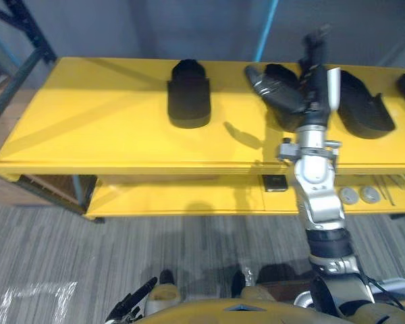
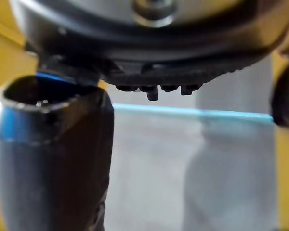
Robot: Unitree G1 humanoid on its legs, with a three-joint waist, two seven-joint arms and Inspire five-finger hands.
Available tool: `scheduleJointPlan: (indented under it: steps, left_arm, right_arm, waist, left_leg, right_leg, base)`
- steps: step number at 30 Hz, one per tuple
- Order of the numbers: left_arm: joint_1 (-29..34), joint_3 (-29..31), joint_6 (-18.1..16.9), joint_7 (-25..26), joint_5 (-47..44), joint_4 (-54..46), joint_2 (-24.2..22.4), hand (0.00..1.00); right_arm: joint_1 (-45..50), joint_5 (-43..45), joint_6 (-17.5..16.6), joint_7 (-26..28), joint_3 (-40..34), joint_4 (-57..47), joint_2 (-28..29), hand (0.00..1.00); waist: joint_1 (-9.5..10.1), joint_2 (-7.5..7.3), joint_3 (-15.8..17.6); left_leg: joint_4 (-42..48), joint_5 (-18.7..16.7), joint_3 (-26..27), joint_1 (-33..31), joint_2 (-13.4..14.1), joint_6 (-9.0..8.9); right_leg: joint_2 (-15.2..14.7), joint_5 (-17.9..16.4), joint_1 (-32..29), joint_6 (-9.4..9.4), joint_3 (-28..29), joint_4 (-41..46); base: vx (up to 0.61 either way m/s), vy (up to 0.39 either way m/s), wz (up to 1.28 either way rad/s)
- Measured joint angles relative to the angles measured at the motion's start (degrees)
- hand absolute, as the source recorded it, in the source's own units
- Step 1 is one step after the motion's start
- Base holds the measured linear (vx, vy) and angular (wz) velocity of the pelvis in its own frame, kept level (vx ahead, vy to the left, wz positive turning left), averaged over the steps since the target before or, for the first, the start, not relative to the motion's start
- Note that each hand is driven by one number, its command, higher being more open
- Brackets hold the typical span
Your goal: Walk over and take three plastic housings, then place them on the shelf
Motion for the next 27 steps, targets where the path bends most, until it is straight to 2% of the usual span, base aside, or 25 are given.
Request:
scheduleJointPlan:
  steps: [3, 5, 8, 10, 14, 17, 20, 23, 27]
  left_arm:
    - [0.25, -0.51, -0.35, 0.01, 2.16, 1.53, 0.49, 1.00]
    - [0.16, -1.06, -0.43, -0.01, 4.41, 2.51, 0.68, 1.00]
    - [-0.64, -1.28, -0.52, 0.16, 5.75, 3.46, 0.03, 1.00]
    - [-1.64, -0.97, -0.91, 0.50, 5.77, 3.77, -0.54, 1.00]
    - [-2.04, -0.97, -1.89, 0.73, 5.75, 3.07, -1.52, 1.00]
    - [-2.03, -1.81, -1.88, 0.84, 5.79, 2.60, -1.95, 1.00]
    - [-1.96, -3.56, -1.83, 0.80, 5.97, 2.00, -2.10, 1.00]
    - [-2.05, -4.86, -1.69, 0.70, 5.91, 1.47, -2.14, 1.00]
    - [-1.97, -6.29, -0.94, 0.71, 5.71, 0.84, -2.08, 1.00]
  right_arm:
    - [7.47, 6.43, -1.49, 2.64, -5.87, -4.63, -1.47, 1.00]
    - [15.55, 13.19, -1.63, 6.92, -9.19, -5.41, -1.41, 1.00]
    - [26.14, 13.17, -1.61, 9.81, -9.96, -5.38, 1.77, 1.00]
    - [31.25, 13.16, -1.62, 9.92, -9.67, -5.39, 4.67, 1.00]
    - [40.49, 12.39, -1.96, 9.89, -5.65, -5.65, 10.00, 1.00]
    - [44.93, 8.20, -3.58, 9.11, -3.62, -5.63, 11.36, 1.00]
    - [47.48, 8.06, -5.35, 6.62, -3.40, -4.43, 11.56, 1.00]
    - [48.18, 5.12, -8.25, 1.81, -3.37, 0.51, 11.95, 1.00]
    - [49.81, 3.70, -9.20, -1.01, -4.79, 3.95, 13.57, 1.00]
  waist:
    - [-2.44, -0.33, -1.91]
    - [-5.20, -0.18, -2.68]
    - [-7.49, 0.67, -3.10]
    - [-8.75, 1.07, -3.33]
    - [-9.80, 1.65, -3.56]
    - [-9.82, 2.05, -4.32]
    - [-10.02, 2.54, -5.31]
    - [-10.04, 2.69, -5.42]
    - [-9.96, 2.73, -5.44]
  left_leg:
    - [0.62, -1.53, 3.58, 1.31, 0.01, -0.17]
    - [1.73, -3.32, 7.58, 2.97, 0.01, -0.36]
    - [2.49, -4.80, 12.90, 4.60, 0.23, -0.79]
    - [2.45, -4.92, 15.11, 4.80, 0.42, -0.80]
    - [2.47, -5.68, 20.73, 6.83, 1.06, -1.61]
    - [2.62, -6.17, 23.34, 7.81, 1.77, -2.34]
    - [2.78, -6.16, 24.12, 7.77, 2.43, -2.85]
    - [3.30, -6.39, 24.91, 7.85, 3.18, -3.33]
    - [3.55, -6.62, 25.26, 8.16, 3.92, -3.69]
  right_leg:
    - [0.13, 0.17, -0.66, 0.22, 3.43, 0.07]
    - [0.31, 0.41, -0.94, 0.49, 7.19, 0.21]
    - [1.14, 1.06, -1.91, 0.58, 12.13, 0.34]
    - [1.44, 1.62, -2.91, 0.73, 14.13, 0.33]
    - [2.86, 2.25, -3.67, 0.75, 18.25, 0.29]
    - [3.09, 2.43, -4.07, 0.86, 17.59, 0.28]
    - [3.66, 2.71, -4.44, 0.60, 17.35, 0.25]
    - [4.27, 2.95, -4.46, 0.54, 17.32, 0.04]
    - [4.72, 3.00, -4.16, 0.57, 16.06, -0.05]
  base:
    - [0.04, 0.050, -0.72]
    - [0.02, 0.071, -0.87]
    - [-0.01, 0.045, -0.89]
    - [-0.02, -0.009, -0.65]
    - [-0.05, -0.028, -0.58]
    - [-0.05, -0.039, -0.41]
    - [-0.01, -0.052, -0.12]
    - [-0.01, -0.047, -0.09]
    - [-0.03, -0.037, -0.02]
